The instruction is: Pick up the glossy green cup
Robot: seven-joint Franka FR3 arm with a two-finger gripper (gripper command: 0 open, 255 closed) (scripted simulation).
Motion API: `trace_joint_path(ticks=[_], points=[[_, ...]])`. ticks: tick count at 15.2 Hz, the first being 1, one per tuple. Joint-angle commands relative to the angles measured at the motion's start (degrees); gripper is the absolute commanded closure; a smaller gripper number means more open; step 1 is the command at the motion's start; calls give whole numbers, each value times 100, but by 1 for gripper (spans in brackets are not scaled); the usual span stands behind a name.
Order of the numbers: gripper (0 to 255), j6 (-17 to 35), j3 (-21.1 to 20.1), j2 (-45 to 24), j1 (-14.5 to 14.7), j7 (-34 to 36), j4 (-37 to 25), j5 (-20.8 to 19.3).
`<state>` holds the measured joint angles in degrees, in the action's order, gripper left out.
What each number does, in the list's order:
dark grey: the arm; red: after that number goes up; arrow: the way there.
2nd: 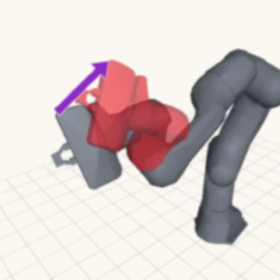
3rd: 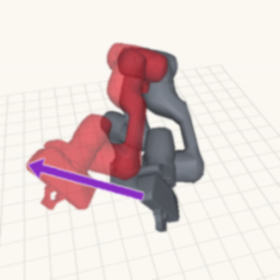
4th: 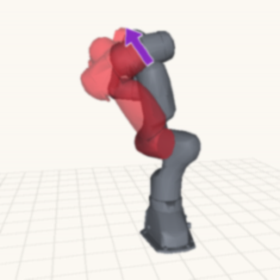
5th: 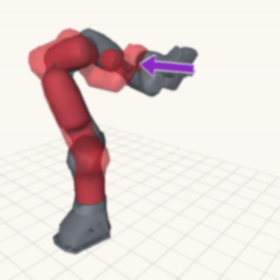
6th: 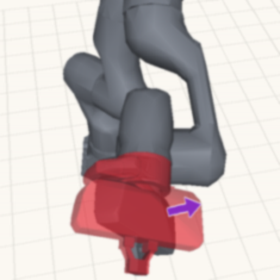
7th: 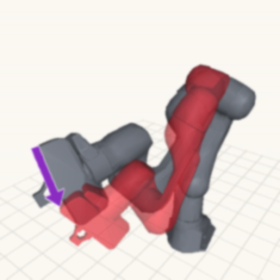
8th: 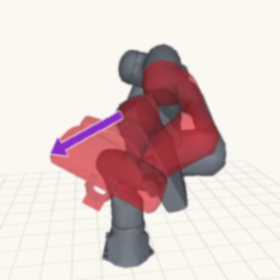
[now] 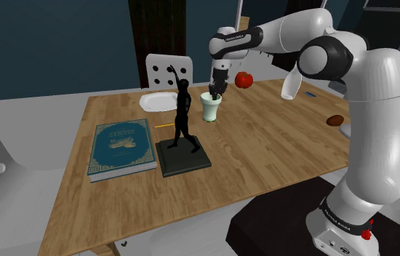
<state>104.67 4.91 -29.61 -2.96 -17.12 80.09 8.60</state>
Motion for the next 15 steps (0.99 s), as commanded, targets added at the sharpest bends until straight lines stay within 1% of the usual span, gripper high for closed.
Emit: trace_joint_path(ticks=[1, 8, 15], points=[[255, 4, -1, -5, 1, 1, -3, 1], [255, 16, 1, 12, 1, -3, 27, 0], [255, -477, 8, 88, -12, 52, -394, -20]])
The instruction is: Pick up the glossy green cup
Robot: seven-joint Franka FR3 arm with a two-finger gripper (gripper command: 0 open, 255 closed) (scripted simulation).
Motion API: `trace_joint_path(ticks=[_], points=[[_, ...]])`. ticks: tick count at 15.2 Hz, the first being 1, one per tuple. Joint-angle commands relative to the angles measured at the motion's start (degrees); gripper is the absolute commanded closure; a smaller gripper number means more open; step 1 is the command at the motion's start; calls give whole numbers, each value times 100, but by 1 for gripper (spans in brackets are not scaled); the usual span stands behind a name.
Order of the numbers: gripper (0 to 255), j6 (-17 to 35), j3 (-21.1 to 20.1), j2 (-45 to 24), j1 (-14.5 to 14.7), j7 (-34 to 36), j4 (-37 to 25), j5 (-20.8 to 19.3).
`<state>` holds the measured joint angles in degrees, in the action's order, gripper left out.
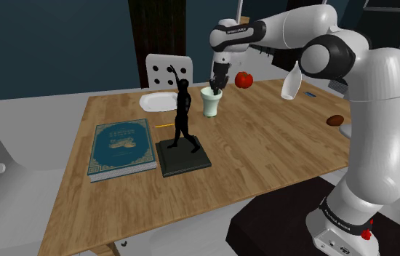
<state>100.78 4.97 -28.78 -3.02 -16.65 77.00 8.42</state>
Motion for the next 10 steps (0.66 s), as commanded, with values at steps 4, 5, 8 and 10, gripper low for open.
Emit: trace_joint_path(ticks=[4, 5, 8, 10], points=[[255, -387, 4, 16, -17, 37, -375, -9], [255, -465, 4, 14, -20, 45, -454, -11], [255, -703, 4, -1, -30, 69, -709, -13], [255, -715, 4, -2, -31, 71, -723, -13]])
